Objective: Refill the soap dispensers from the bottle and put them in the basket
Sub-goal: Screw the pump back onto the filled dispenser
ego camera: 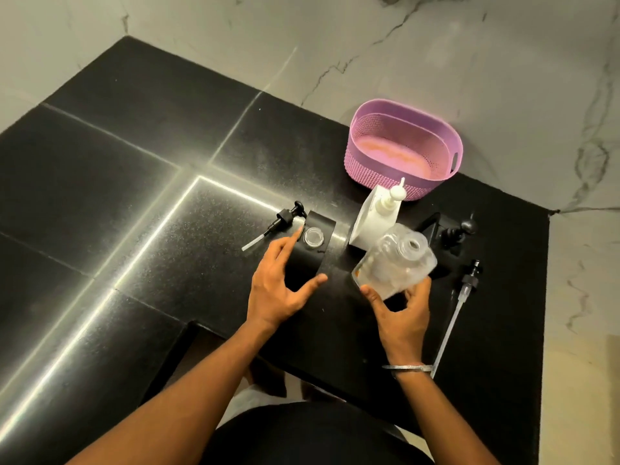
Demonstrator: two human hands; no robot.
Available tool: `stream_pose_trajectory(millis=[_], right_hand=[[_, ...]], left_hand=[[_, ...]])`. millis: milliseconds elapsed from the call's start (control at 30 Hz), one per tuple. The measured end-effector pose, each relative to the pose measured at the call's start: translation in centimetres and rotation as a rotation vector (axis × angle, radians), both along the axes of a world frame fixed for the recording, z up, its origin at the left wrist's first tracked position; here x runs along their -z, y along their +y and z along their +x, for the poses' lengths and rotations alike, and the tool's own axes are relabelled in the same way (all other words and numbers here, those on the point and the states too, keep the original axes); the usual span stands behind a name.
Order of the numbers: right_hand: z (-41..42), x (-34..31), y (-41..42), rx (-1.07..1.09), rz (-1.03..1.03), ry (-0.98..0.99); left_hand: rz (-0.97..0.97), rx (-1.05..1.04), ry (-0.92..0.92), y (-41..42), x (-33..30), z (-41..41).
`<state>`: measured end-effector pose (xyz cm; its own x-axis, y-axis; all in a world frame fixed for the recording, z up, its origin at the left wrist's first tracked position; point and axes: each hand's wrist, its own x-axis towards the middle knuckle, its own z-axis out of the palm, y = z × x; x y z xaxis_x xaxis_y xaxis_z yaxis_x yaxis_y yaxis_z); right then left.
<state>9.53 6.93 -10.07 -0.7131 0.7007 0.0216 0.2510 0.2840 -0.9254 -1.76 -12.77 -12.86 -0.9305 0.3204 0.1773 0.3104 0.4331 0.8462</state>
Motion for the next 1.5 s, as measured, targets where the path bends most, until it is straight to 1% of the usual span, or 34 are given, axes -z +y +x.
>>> stream_pose_trajectory(millis=[67, 133, 167, 233, 267, 300, 367, 433, 467, 533, 600, 633, 700, 733, 767, 833, 900, 933, 1033, 1100, 1200, 1300, 1400, 1500], right_hand=[[0.4, 0.3, 0.0, 0.035, 0.050, -0.034], [0.9, 0.2, -0.4, 0.097, 0.071, -0.090], [1.5, 0.1, -0.8, 0.140, 0.080, -0.091], [3.0, -1.4, -2.3, 0.225, 0.124, -0.029], [3.7, -2.7, -3.1, 0.210, 0.134, 0.004], [4.3, -3.8, -3.8, 0.139, 0.135, 0.023], [4.1, -5.9, -5.6, -0.106, 0.143, 0.025], [2.5, -6.7, -7.6, -0.305, 0.150, -0.034], [1.2, -6.8, -8.7, -0.357, 0.116, -0.074], [-2.0, -5.9, -10.3, -0.341, -0.047, -0.151], [-5.2, -5.1, -11.0, -0.265, -0.202, -0.200], [-6.4, -4.5, -10.8, -0.225, -0.230, -0.221], [-7.9, -3.8, -10.4, -0.215, -0.157, -0.263], [-8.2, -3.8, -10.1, -0.222, -0.085, -0.292], [-8.4, -3.5, -9.9, -0.236, -0.026, -0.317], [-8.4, -3.3, -9.5, -0.273, 0.014, -0.356], [-8.3, -3.3, -9.2, -0.299, 0.024, -0.373], [-8.3, -3.3, -9.1, -0.310, 0.024, -0.371], [-8.2, -3.8, -9.2, -0.315, 0.053, -0.356], [-8.3, -3.9, -9.3, -0.315, 0.077, -0.360], [-8.4, -3.9, -9.3, -0.331, 0.085, -0.379], [-8.5, -4.0, -9.3, -0.333, 0.127, -0.368], [-8.6, -3.8, -9.2, -0.335, 0.143, -0.363], [-8.4, -3.9, -9.3, -0.352, 0.150, -0.366]], left_hand=[[-0.022, -0.014, 0.015, -0.1, 0.3, 0.1], [-0.003, -0.023, -0.004, -0.1, 0.5, 0.1], [0.007, -0.031, -0.005, -0.1, 0.6, 0.0], [0.025, -0.044, 0.011, -0.3, 0.9, -0.3], [0.033, -0.047, 0.015, -0.3, 1.0, -0.3], [0.039, -0.045, 0.017, -0.2, 1.0, -0.3], [0.034, -0.051, 0.022, -0.2, 1.1, -0.3], [0.025, -0.060, 0.006, -0.4, 0.9, 0.0], [0.019, -0.055, -0.013, -0.5, 0.6, 0.1], [0.001, -0.037, -0.079, -0.5, 0.2, 0.4], [-0.033, 0.002, -0.139, -0.8, -0.1, 0.6], [-0.052, 0.041, -0.140, -1.1, -0.1, 0.6], [-0.054, 0.093, -0.128, -2.0, -0.3, 0.6], [-0.041, 0.068, -0.118, -2.5, -0.7, 0.6], [-0.031, -0.010, -0.095, -3.0, -1.3, 0.6], [-0.013, -0.206, -0.011, -3.4, -3.0, -0.4], [-0.037, -0.289, 0.054, -3.0, -4.1, -2.8], [-0.084, -0.275, 0.065, -2.6, -4.3, -4.3], [-0.288, -0.082, 0.024, -1.5, -3.5, -8.4], [-0.400, 0.025, -0.014, -1.0, -2.8, -9.3], [-0.514, 0.098, 0.021, -1.0, -2.5, -8.8], [-0.615, 0.122, 0.074, -0.9, -2.9, -8.7], [-0.666, 0.160, 0.073, -0.5, -3.6, -9.5], [-0.627, 0.219, 0.017, -0.8, -4.9, -10.0]])
